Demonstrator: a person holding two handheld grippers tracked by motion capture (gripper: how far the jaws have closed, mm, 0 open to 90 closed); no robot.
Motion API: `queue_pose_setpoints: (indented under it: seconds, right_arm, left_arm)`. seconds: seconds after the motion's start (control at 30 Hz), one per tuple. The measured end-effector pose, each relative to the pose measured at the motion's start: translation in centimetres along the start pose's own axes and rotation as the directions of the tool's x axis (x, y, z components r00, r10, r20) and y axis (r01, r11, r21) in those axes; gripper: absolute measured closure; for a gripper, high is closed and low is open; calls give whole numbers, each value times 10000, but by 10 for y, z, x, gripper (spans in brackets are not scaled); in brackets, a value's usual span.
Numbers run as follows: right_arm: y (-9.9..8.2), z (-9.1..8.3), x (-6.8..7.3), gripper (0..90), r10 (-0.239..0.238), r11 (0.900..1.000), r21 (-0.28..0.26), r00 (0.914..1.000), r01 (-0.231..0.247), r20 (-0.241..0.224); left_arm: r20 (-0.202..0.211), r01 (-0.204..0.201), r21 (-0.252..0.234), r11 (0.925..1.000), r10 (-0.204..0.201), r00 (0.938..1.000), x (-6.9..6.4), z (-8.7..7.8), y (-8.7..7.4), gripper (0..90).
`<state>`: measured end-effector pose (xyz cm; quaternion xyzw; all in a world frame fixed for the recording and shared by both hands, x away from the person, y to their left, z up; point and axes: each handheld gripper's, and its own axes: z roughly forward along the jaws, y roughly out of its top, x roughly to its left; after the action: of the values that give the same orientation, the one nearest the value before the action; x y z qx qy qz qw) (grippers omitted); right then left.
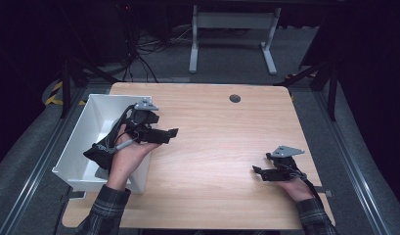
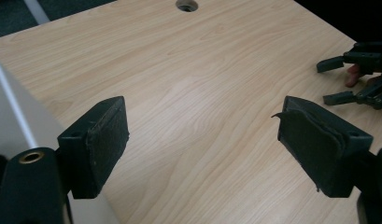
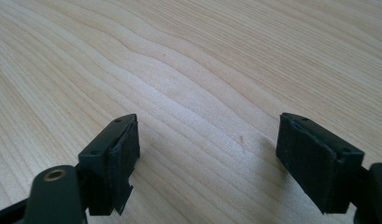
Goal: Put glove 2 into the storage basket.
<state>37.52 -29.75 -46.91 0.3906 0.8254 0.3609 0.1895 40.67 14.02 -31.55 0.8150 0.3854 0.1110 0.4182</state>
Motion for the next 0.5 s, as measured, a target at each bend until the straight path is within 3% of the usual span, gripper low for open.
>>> queue_pose_setpoints:
  seconds: [0.23,0.5]
  right_arm:
    - [0,0,0,218,-17,10000,11,10000,17,3]
    - [0,0,0,216,-28,10000,17,10000,28,-15]
  left_arm:
    - [356,-375,172,9991,369,9987,-23,21,-1,158]
    - [845,-1027,537,9933,979,9916,-44,51,-7,157]
